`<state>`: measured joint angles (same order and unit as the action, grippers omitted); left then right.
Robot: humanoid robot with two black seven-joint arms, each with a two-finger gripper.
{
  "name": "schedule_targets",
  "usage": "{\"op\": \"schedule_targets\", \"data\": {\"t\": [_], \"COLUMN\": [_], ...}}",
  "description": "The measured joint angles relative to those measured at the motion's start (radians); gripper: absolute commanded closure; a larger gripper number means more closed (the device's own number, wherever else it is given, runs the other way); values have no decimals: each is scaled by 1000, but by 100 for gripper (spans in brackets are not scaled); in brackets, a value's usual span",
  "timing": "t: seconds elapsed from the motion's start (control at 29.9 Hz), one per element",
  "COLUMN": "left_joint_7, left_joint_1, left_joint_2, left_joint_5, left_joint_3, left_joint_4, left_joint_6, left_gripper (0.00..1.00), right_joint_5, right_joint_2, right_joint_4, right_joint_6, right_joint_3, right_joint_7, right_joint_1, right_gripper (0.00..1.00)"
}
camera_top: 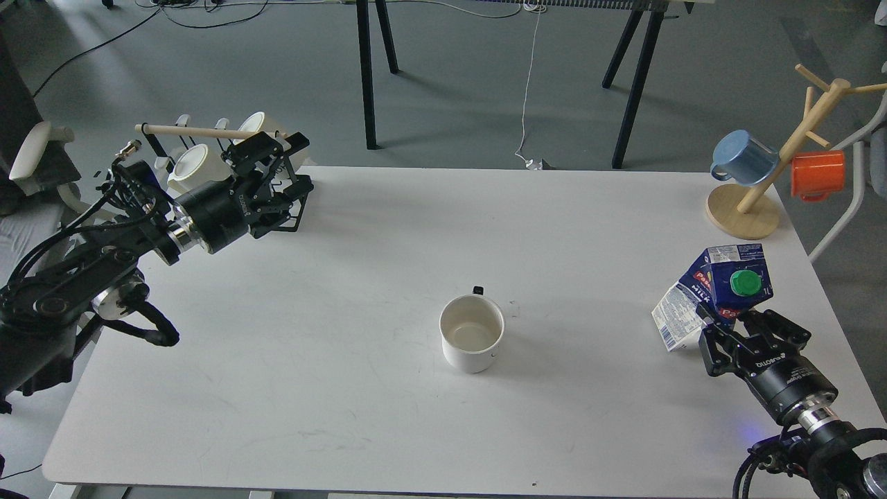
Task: Place cup and milk with both arms
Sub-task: 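Slide the milk carton with the right gripper next to the white mug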
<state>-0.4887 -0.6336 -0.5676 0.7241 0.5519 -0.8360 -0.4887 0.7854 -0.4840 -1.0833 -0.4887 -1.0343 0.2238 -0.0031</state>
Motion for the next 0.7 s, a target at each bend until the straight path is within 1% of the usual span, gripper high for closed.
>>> {"op": "schedule_targets", "data": {"t": [0.2, 0.3, 0.47, 0.7], "left_joint_7": [0, 0, 0, 0], "left_joint_1": [5, 11, 15, 15], "left_joint_2": [0, 0, -4, -5], "left_joint_5": [0, 3, 45, 64], "left_joint_3": [-1, -2, -2, -1], "left_joint_4": [0, 0, 6, 9], "left_joint_6": [0, 0, 0, 0], "left_gripper": [11, 11, 11, 11], "right_joint_5": [-15, -63, -150, -205], "right_joint_2": [37, 78, 178, 241], "right_joint_4": [-57, -78, -86, -79], "right_joint_6": [0, 0, 0, 0], "right_joint_3": [12, 23, 48, 102], "right_joint_7": [1, 2, 2, 2], "right_joint_1": [18, 30, 40, 41], "right_gripper": [58, 58, 58, 58]}}
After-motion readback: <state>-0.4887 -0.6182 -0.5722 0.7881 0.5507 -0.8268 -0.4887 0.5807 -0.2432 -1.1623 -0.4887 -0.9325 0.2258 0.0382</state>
